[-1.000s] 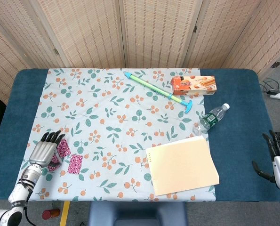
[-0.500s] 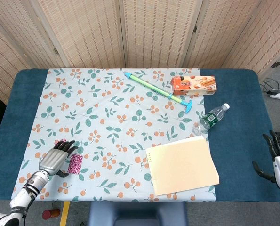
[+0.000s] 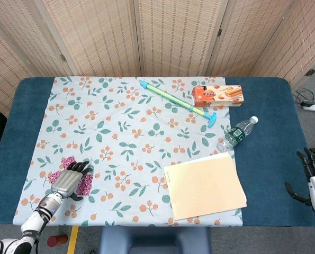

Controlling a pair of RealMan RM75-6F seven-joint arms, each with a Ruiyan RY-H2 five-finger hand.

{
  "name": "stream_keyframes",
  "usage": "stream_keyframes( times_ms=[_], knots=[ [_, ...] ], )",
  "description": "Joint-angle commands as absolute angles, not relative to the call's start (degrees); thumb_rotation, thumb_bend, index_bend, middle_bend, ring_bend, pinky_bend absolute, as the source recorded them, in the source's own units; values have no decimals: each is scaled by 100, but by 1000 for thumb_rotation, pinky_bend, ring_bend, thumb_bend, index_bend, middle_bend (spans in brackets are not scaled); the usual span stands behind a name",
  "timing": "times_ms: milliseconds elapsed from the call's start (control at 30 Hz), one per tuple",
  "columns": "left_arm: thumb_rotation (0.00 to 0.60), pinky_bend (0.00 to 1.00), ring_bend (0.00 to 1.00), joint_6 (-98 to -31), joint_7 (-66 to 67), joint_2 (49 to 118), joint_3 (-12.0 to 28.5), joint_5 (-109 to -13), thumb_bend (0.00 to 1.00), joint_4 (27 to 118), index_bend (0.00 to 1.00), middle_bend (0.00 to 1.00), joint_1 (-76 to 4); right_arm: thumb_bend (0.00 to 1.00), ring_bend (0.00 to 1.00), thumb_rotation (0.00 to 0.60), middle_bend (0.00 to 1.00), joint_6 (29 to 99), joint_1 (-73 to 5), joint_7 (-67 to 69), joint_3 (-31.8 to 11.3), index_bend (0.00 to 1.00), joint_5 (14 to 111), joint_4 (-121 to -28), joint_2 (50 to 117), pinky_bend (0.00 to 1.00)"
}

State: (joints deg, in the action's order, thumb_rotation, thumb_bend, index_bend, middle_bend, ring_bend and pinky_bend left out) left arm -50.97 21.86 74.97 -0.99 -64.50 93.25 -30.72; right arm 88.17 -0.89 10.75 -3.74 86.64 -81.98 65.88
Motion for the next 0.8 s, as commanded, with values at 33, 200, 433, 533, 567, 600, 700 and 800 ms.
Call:
stream_keyframes(
  times_ms=[33,200,433,533,567,600,700,800],
  knots=[
    [600,0,0,-5142,2180,7543,-105,-6426,135,9283,183,3,-3057,364,0,501,0,8814,-90,1083,-376,0,8661,-8190,6592,0],
    [600,0,0,-5181,2161,7589,-123,-6414,136,9232,222,3,-3043,364,0,502,0,8811,-88,1094,-373,0,8658,-8176,6598,0],
    [600,0,0,-5161,2147,7617,-151,-6377,137,9198,223,3,-3051,364,0,500,0,8806,-84,1105,-369,0,8655,-8164,6609,0],
    [600,0,0,-5156,2145,7629,-156,-6355,138,9188,231,3,-3057,364,0,501,0,8802,-84,1106,-368,0,8653,-8162,6610,0],
    [600,0,0,-5162,2139,7634,-157,-6358,139,9183,234,3,-3056,364,0,502,0,8800,-83,1106,-368,0,8649,-8162,6610,0],
    [600,0,0,-5167,2135,7639,-157,-6357,140,9177,236,3,-3055,364,0,502,0,8796,-83,1106,-369,0,8645,-8160,6610,0],
    [600,0,0,-5179,2122,7658,-149,-6346,149,9156,237,3,-3057,364,0,501,0,8791,-85,1106,-371,0,8640,-8156,6611,0],
    [600,0,0,-5169,2118,7673,-144,-6326,157,9127,243,3,-3068,364,0,500,0,8787,-86,1111,-369,0,8643,-8153,6611,0]
  ],
)
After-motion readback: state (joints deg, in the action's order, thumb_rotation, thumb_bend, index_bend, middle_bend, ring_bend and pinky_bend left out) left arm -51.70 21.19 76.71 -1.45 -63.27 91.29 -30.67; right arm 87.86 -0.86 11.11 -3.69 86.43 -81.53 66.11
